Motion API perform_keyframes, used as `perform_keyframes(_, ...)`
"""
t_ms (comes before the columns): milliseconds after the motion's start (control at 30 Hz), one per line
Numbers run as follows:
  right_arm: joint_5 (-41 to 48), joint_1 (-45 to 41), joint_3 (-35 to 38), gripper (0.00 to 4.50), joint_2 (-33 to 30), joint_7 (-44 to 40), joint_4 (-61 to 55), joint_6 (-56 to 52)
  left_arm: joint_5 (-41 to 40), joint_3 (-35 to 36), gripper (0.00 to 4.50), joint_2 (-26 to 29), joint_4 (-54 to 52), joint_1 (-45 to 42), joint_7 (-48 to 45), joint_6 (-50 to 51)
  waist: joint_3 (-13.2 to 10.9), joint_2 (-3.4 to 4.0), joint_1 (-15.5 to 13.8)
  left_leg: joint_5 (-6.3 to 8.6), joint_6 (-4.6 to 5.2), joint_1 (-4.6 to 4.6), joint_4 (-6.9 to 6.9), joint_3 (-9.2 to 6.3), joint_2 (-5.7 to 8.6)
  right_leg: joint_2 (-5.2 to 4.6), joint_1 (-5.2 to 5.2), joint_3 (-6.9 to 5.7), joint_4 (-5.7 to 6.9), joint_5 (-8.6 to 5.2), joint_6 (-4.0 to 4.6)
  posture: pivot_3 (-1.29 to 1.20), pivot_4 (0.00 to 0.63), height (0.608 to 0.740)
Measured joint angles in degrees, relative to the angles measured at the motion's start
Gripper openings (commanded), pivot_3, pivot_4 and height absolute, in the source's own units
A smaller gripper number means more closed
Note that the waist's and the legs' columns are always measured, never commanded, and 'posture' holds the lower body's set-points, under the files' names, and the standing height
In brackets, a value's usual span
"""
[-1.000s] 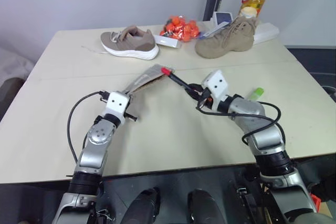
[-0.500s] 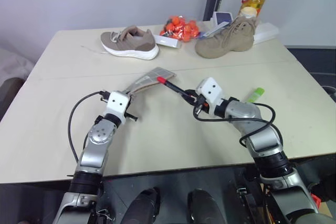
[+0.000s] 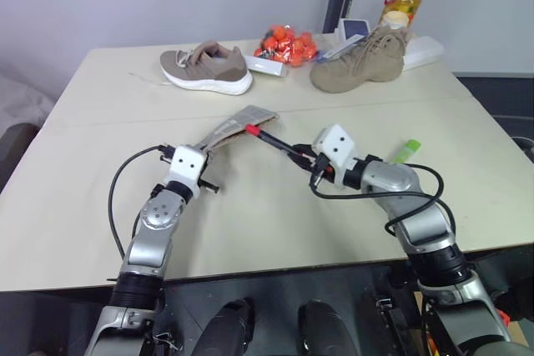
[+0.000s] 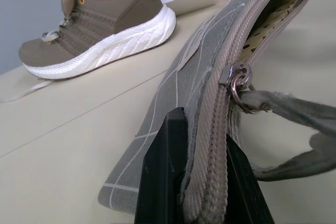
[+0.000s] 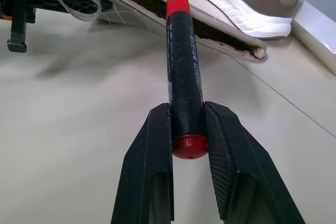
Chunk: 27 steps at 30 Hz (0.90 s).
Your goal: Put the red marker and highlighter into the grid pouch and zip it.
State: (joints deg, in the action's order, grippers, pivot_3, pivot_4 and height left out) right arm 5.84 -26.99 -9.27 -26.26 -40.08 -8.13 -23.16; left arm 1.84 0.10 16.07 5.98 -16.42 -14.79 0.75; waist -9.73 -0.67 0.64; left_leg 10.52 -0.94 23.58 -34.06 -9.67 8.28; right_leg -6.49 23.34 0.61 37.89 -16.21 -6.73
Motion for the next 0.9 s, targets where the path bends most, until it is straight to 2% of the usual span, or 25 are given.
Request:
perform_keyframes(533,-2.4,-0.2,-0.6,0.36,-0.3,0.7,1.6,0.2,0.0,-0.2,0.0,-0.3,-0.1,0.0,-1.3,-0.3,0.0,0.0,0.0,0.0,0.0,0.0,-0.01,0.0,0.0,0.0,0.0,0.0,0.0,0.0,0.0,0.0,0.15,0.74)
perform_keyframes(900,-14.1,-4.9,-9.8,0.36,-9.5,-6.0,0.2,10.1,2.0,-6.8,0.0,5.4,-2.5,1.6,-11.0,-9.5,0.0,-0.03,0.0,0.01,0.0,0.01,0.0,0.05,0.0,-0.03,-0.01,0.0,-0.06,0.0,0.0,0.0,0.15,0.74)
